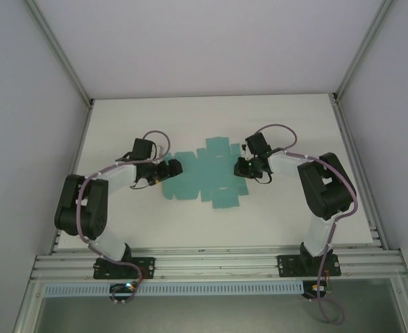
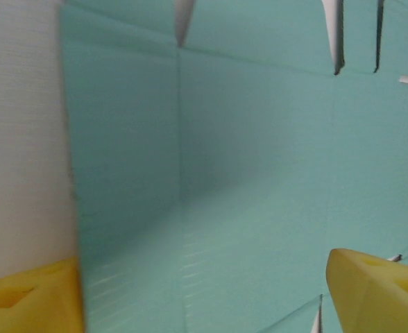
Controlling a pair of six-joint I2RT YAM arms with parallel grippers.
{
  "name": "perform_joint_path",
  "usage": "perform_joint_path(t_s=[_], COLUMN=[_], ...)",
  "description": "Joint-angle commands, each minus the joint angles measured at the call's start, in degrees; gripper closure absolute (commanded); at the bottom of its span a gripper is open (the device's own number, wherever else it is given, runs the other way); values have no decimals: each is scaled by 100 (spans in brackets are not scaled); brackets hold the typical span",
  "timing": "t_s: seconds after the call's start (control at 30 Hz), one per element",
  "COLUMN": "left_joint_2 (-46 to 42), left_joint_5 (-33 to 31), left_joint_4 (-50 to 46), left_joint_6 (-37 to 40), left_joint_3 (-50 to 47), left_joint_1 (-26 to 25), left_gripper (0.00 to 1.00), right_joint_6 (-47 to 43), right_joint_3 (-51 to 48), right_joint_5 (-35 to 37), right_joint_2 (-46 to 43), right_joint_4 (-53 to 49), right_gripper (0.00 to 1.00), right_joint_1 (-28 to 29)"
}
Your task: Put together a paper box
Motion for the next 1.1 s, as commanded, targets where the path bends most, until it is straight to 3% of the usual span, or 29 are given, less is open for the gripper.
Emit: perform_joint_path(t_s=[0.0, 0.13, 0.27, 0.47, 0.53, 0.6, 0.7, 0.77, 0.83, 0.93, 1.07], left_joint_2=[159, 23, -484, -1083, -1331, -1631, -2100, -2390, -2631, -2983, -3356], left_joint_5=[726, 1098, 1244, 1414, 1415, 1444, 1773, 2018, 2227, 2356, 2334], left_joint_4=[784, 1666, 2453, 2486, 2525, 2642, 2917, 3027, 3083, 3085, 2925], left_joint_6=[-238, -505, -722, -457, -329, -317, -429, -451, -473, -625, -780], left_joint_3=[-178, -450, -749, -664, -644, -670, -671, -653, -627, -562, -459], left_joint_1=[-49, -48, -62, -242, -288, -300, -315, -325, -326, -330, -329], left_gripper=[21, 32, 49, 83, 100, 100, 100, 100, 100, 100, 100], right_joint_6=[106, 102, 77, 43, 3, -2, 114, 279, 468, 1029, 1817], right_joint_3=[-335, -379, -434, -634, -753, -895, -1334, -1743, -2052, -2236, -2330], right_joint_5=[123, 47, 37, -99, -252, -439, -849, -1414, -2176, -3234, -4282], right_joint_2=[451, 531, 569, 425, 217, -119, -796, -1248, -1499, -1577, -1471], right_joint_4=[-452, -413, -376, 9, 261, 541, 1343, 2244, 3121, 4110, 5807], right_gripper=[81, 81, 81, 78, 73, 66, 41, 32, 16, 13, 20], right_joint_1=[-23, -29, -31, -44, -84, -185, -467, -746, -1080, -1603, -1860])
